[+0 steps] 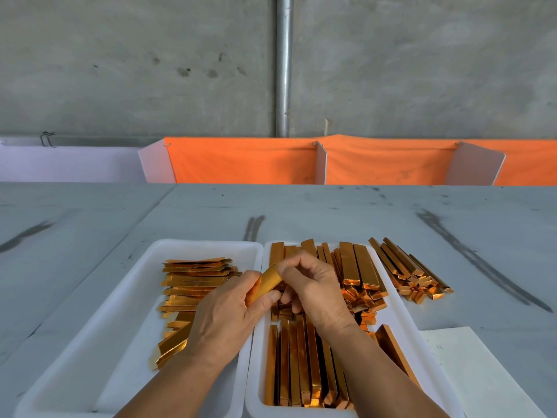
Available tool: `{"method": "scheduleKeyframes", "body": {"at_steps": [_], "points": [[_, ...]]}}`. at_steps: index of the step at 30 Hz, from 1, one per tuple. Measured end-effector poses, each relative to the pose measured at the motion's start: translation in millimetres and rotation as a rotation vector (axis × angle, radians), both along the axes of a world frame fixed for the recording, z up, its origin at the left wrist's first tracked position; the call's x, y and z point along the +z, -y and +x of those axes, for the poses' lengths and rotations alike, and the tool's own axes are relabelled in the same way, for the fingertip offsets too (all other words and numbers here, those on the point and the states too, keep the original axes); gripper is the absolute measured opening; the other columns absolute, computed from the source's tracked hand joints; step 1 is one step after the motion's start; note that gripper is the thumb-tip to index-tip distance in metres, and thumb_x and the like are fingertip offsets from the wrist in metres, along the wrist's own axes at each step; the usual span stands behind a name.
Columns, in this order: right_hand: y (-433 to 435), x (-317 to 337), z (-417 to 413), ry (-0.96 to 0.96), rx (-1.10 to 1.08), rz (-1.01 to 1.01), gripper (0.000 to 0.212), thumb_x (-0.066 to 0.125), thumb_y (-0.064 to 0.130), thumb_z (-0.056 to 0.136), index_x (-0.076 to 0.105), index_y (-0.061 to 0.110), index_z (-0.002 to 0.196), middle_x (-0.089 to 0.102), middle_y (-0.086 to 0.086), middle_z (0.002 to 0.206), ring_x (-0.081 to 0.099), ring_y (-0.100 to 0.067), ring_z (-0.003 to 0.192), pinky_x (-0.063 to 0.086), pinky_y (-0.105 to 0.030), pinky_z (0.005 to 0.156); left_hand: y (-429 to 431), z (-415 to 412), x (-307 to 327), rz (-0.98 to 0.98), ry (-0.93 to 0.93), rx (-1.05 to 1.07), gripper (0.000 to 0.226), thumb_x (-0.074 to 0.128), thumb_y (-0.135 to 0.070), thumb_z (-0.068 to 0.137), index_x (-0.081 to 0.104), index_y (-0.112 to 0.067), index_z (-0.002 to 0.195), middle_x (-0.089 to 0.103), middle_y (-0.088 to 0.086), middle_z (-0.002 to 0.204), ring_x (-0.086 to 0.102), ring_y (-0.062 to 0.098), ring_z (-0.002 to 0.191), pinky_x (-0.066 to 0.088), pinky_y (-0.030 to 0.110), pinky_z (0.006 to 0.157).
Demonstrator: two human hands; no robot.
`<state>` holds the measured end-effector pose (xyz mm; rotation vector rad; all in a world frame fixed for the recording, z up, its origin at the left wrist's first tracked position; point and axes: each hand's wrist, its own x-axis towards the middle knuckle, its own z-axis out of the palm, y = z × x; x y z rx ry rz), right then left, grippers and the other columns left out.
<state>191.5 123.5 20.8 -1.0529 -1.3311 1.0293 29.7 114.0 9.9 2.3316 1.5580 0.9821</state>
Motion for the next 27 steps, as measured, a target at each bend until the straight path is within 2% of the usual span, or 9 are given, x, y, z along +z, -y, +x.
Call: {"method": "scheduleKeyframes", "body": {"at_steps": [4, 8, 10, 12, 15, 19, 22, 27], "points": [[0.0, 0.4, -0.8, 0.001, 0.003, -0.009, 0.011, 0.069, 0.017, 0.091, 0.066, 0.014, 0.081, 0.061, -0.004, 0.064, 0.057, -0.015, 0.053, 0.043, -0.024, 0.042, -0.3, 0.1, -1.1, 0.004, -0.011, -0.002, 0.028, 0.047, -0.060, 0.088, 0.048, -0.032, 0.093, 0.047, -0.010, 0.073, 0.049, 0.007, 0.065, 0.032, 0.014, 0.055], [-0.1, 0.8, -1.8, 0.021, -0.004, -0.020, 0.010, 0.069, 0.018, 0.091, 0.067, 0.019, 0.082, 0.061, -0.001, 0.064, 0.057, -0.013, 0.052, 0.043, -0.023, 0.042, -2.2, 0.0, -3.0, 0.014, -0.024, 0.014, 0.038, 0.040, -0.066, 0.084, 0.050, -0.032, 0.099, 0.047, -0.012, 0.074, 0.049, 0.005, 0.066, 0.032, 0.014, 0.055], [-0.6, 0.4, -1.5, 0.029, -0.011, -0.027, 0.011, 0.069, 0.018, 0.092, 0.067, 0.021, 0.081, 0.061, 0.002, 0.063, 0.057, -0.012, 0.052, 0.042, -0.022, 0.042, -2.6, 0.3, -4.1, 0.025, -0.019, 0.019, 0.045, 0.040, -0.066, 0.085, 0.052, -0.035, 0.114, 0.052, -0.015, 0.082, 0.052, 0.003, 0.073, 0.037, 0.013, 0.059], [-1.1, -0.1, -0.9, 0.046, -0.019, -0.030, 0.011, 0.068, 0.018, 0.092, 0.068, 0.022, 0.082, 0.061, 0.003, 0.063, 0.057, -0.011, 0.052, 0.043, -0.022, 0.042, -2.5, 0.4, -4.5, 0.026, 0.005, 0.015, 0.054, 0.042, -0.065, 0.087, 0.043, -0.041, 0.134, 0.057, -0.017, 0.099, 0.056, 0.003, 0.086, 0.049, 0.021, 0.070], [-1.1, -0.4, -0.9, 0.065, -0.023, -0.027, 0.008, 0.066, 0.021, 0.094, 0.068, 0.021, 0.086, 0.062, 0.001, 0.064, 0.057, -0.012, 0.052, 0.043, -0.022, 0.042, -2.6, 0.6, -4.3, 0.039, 0.002, 0.006, 0.061, 0.038, -0.067, 0.085, 0.038, -0.042, 0.141, 0.059, -0.015, 0.104, 0.057, 0.004, 0.090, 0.052, 0.027, 0.076], [-1.4, 3.3, -0.2, -0.037, -0.034, -0.062, 0.017, 0.048, 0.027, 0.104, 0.062, 0.017, 0.103, 0.061, -0.008, 0.060, 0.051, -0.020, 0.046, 0.041, -0.025, 0.041, -3.7, 1.9, -4.6, 0.034, 0.016, 0.006, 0.066, 0.034, -0.069, 0.083, 0.040, -0.040, 0.141, 0.060, -0.015, 0.106, 0.057, 0.005, 0.093, 0.052, 0.027, 0.077], [-3.4, 6.6, 3.6, -0.181, -0.087, -0.143, 0.023, 0.037, 0.016, 0.106, 0.060, 0.014, 0.108, 0.062, -0.008, 0.066, 0.054, -0.016, 0.043, 0.041, -0.024, 0.037, -4.1, 1.7, -5.4, 0.020, 0.032, 0.010, 0.068, 0.033, -0.071, 0.082, 0.040, -0.040, 0.142, 0.059, -0.015, 0.109, 0.056, 0.005, 0.096, 0.052, 0.027, 0.079], [-4.1, 4.8, 7.0, -0.269, -0.015, -0.302, 0.023, 0.040, 0.009, 0.103, 0.062, 0.006, 0.109, 0.067, -0.003, 0.066, 0.056, -0.015, 0.050, 0.043, -0.023, 0.041, -4.0, 1.4, -6.2, 0.014, 0.017, 0.012, 0.069, 0.031, -0.071, 0.083, 0.037, -0.040, 0.144, 0.059, -0.015, 0.112, 0.055, 0.004, 0.098, 0.053, 0.026, 0.079]]}}
